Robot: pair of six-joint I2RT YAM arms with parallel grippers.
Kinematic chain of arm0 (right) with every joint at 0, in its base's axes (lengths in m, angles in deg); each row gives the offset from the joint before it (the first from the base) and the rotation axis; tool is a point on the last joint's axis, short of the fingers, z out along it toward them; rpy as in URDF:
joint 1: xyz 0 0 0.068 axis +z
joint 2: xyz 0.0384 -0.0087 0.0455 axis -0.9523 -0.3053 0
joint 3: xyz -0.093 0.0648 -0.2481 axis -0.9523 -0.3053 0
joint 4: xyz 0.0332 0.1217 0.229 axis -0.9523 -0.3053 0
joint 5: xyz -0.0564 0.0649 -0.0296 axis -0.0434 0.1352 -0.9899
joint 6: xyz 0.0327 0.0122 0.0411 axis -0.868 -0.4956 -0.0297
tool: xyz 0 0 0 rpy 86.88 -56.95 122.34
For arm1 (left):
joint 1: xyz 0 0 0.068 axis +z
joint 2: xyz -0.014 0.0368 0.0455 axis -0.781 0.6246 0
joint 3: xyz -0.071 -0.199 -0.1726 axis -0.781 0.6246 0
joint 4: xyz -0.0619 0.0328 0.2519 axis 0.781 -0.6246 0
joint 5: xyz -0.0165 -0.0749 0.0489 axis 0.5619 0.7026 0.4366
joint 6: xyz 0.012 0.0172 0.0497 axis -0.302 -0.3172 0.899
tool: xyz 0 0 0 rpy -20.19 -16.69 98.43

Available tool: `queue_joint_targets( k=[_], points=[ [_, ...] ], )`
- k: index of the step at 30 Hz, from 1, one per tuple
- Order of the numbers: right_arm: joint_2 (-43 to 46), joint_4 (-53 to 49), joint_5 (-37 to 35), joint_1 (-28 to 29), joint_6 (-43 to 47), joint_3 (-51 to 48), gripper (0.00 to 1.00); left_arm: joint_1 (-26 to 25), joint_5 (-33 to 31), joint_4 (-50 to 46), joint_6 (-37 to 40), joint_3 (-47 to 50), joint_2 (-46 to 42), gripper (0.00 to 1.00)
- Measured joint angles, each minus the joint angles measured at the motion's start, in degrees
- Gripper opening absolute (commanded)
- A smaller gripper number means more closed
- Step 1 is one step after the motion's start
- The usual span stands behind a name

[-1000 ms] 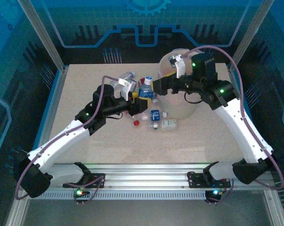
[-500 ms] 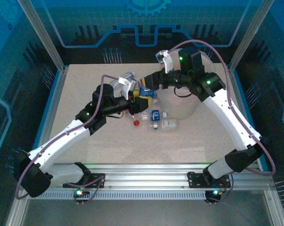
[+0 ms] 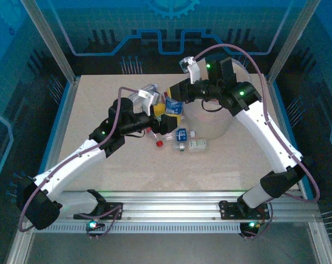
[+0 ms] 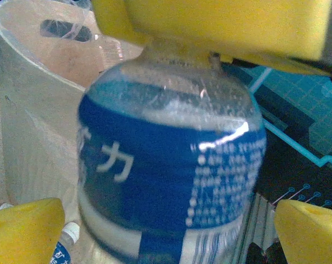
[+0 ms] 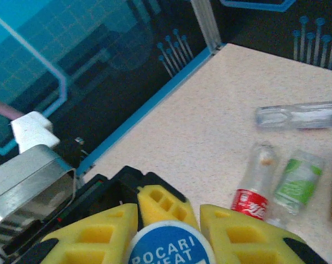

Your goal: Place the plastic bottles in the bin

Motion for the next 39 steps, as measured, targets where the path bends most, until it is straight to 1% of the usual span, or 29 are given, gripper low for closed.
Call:
queue_joint_targets(
  k=[5,11,16,19,23,27,36,39],
  points=[
    [-0.04,-4.76,-8.61,-0.04,3.41,7.17,0.16,0.00,-1.84,0.59,-0.02,1.68,-2.75,0.99],
    [-0.02,-6.99,-20.20,-0.92,7.98,15.80,0.18,0.00,-4.96,2.54,0.17,6.64,-7.56,0.99],
    [0.13,-6.93,-29.09,-3.80,10.25,16.59,0.18,0.00,-8.85,2.89,0.50,10.36,-10.73,0.99],
    [0.11,-6.69,-33.05,-6.34,10.58,16.13,0.17,0.00,-11.54,3.30,0.59,12.15,-12.83,0.99],
    [0.13,-4.66,-37.38,-9.62,10.54,13.00,0.17,0.00,-14.84,3.85,0.61,14.32,-15.32,0.99],
    [0.07,-2.71,-39.36,-12.04,10.34,7.52,0.17,0.00,-17.31,3.96,0.57,15.54,-16.09,0.99],
    [0.15,2.89,-37.92,-14.34,7.43,-6.91,0.20,0.00,-19.34,3.91,0.35,16.46,-16.06,0.99],
    [1.09,4.83,-36.63,-14.43,6.01,-11.67,0.24,0.00,-19.52,3.91,0.33,16.46,-15.91,0.99]
  ],
)
